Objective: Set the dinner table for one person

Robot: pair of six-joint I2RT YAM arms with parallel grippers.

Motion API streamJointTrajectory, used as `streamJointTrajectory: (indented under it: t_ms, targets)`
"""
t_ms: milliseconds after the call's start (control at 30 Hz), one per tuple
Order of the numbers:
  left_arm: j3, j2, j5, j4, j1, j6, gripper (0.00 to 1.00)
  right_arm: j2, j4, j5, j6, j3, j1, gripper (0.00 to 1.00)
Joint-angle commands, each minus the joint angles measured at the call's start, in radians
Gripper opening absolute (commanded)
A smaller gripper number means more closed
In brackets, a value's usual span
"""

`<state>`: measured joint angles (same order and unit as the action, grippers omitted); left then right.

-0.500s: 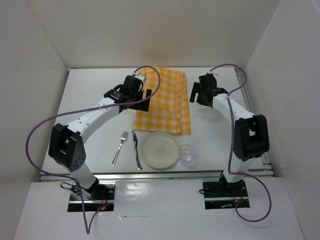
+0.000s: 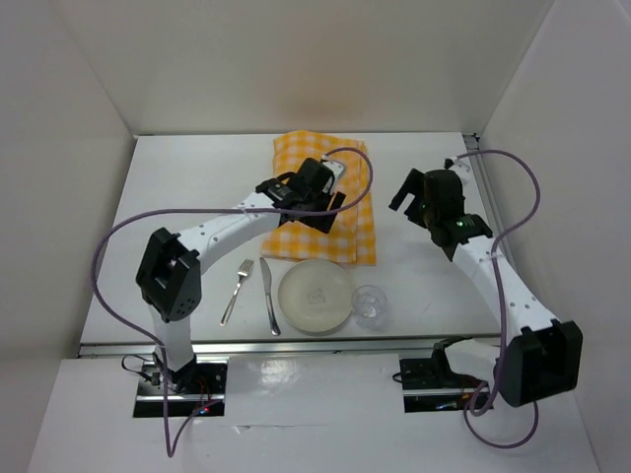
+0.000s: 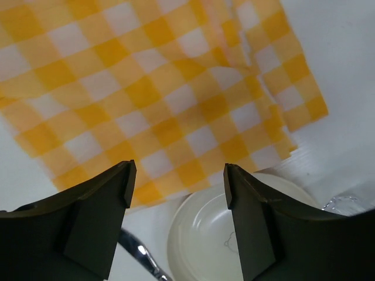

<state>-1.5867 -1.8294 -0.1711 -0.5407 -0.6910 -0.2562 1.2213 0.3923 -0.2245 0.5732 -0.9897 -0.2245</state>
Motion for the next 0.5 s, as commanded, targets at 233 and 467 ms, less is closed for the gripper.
streamJointTrajectory:
  t_ms: [233,467]
  targets:
    - [-0.329,-0.320,0.085,-0.082,-0.142,0.048,0.64,-0.184,0.246,-0.117,0.287,0.123,0.014,1.00]
    - [-0.349,-0.375,0.131,-0.062,-0.160,0.080,0.83,-0.377,0.338,-0.136,0.367,0.209,0.014,1.00]
